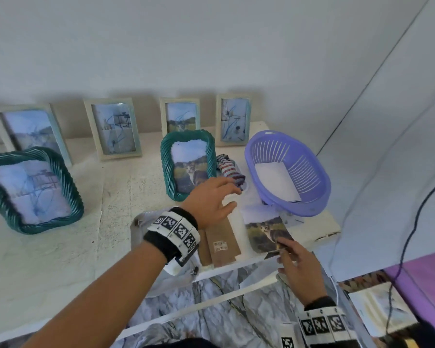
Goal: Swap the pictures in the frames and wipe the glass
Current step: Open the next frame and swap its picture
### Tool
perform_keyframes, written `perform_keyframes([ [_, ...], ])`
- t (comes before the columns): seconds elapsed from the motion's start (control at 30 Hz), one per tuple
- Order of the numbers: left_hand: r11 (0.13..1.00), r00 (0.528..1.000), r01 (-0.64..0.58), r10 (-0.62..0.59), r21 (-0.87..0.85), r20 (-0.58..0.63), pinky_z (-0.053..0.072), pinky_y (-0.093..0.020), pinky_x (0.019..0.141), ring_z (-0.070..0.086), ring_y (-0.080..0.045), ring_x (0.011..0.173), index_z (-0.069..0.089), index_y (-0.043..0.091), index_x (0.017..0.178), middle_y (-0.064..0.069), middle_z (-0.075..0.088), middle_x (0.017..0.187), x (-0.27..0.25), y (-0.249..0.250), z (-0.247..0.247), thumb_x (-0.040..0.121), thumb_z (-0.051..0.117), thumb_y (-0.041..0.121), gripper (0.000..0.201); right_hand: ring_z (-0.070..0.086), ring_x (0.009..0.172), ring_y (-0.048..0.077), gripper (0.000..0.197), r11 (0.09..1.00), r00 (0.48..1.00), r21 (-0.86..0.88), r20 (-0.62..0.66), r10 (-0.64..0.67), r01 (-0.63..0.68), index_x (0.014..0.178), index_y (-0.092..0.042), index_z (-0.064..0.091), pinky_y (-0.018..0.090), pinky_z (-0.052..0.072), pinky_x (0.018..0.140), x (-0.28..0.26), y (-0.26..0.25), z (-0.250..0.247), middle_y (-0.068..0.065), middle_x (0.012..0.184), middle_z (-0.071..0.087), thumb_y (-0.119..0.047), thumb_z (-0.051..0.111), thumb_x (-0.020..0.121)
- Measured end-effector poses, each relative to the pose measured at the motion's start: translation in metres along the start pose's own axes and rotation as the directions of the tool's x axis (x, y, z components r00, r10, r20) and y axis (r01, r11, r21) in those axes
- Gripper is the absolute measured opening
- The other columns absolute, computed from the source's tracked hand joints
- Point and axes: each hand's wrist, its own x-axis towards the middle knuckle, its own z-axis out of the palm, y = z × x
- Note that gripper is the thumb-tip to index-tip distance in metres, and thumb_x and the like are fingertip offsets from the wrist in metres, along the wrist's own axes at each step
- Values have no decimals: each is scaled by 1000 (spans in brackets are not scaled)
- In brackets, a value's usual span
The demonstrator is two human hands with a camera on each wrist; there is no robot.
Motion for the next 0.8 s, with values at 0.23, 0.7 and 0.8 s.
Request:
perform_keyframes([
  [0.23, 956, 976, 16, -79, 293, 204, 34, -50, 109, 28, -31, 139, 39, 31, 144, -7, 21, 157, 72, 17, 31, 97, 50, 36, 48, 54, 64, 6, 30, 830, 992, -548, 115, -45, 101, 122, -29, 64, 22, 36, 58, 16, 4, -31, -6, 75, 68, -21, 52, 96],
  [0.7, 985, 998, 35, -43, 168, 45, 38, -51, 103, 40, -33, 127, 60, 27, 123, -9, 42, 147, 102, 4, 32, 96, 52, 42, 31, 62, 93, 25, 41, 648, 965, -744, 256, 50, 163, 135, -33, 51, 29, 44, 66, 70, -7, -45, 5, 103, 68, -25, 46, 95],
  [0.8, 985, 998, 30, -38, 172, 40, 38, -52, 102, 43, -33, 126, 62, 27, 120, -8, 43, 147, 97, 3, 35, 95, 54, 43, 31, 62, 89, 29, 44, 637, 970, -756, 237, 52, 151, 135, -37, 48, 33, 50, 70, 89, -7, -45, 8, 99, 68, -23, 46, 93],
])
